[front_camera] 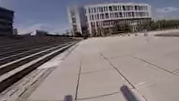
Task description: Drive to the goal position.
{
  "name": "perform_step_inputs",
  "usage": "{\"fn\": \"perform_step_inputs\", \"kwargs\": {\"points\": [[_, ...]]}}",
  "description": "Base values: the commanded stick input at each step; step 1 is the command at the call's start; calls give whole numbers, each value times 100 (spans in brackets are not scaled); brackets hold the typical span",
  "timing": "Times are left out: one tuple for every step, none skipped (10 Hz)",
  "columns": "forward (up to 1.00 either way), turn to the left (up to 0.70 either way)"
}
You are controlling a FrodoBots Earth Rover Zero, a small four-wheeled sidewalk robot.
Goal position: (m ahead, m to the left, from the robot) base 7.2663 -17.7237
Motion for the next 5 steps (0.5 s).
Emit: {"fn": "perform_step_inputs", "kwargs": {"points": [[70, 0], [70, 0], [70, 0], [70, 0], [70, 0]]}}
